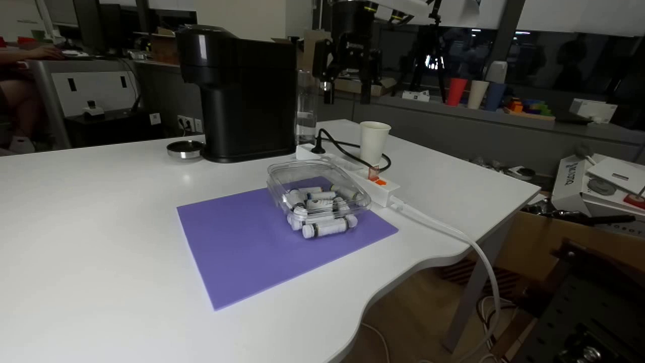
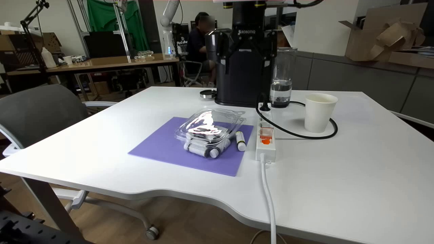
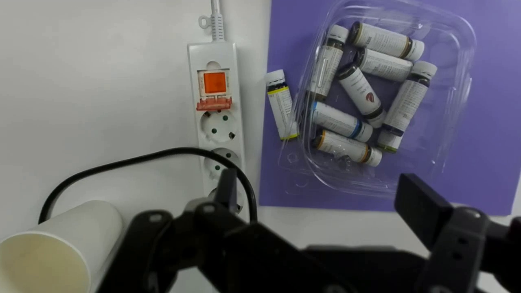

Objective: Open the clear container, put the bottle on the table inside the clear container

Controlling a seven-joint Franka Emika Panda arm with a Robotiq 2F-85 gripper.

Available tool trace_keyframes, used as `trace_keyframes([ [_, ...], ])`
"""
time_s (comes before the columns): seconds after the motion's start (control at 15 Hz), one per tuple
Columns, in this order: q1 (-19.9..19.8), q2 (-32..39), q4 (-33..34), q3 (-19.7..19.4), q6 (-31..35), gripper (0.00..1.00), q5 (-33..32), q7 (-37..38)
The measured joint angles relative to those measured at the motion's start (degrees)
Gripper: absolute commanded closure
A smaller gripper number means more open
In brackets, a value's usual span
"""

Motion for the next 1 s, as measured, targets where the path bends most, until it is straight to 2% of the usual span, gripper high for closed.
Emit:
trace_keyframes([
  [0.53,-0.33,10.54,9.69,2.09,-5.64,0.0,-0.31,-0.02],
  [1.0,-0.44,13.69,12.03,3.56,-8.19,0.0,-1.5,-0.24],
])
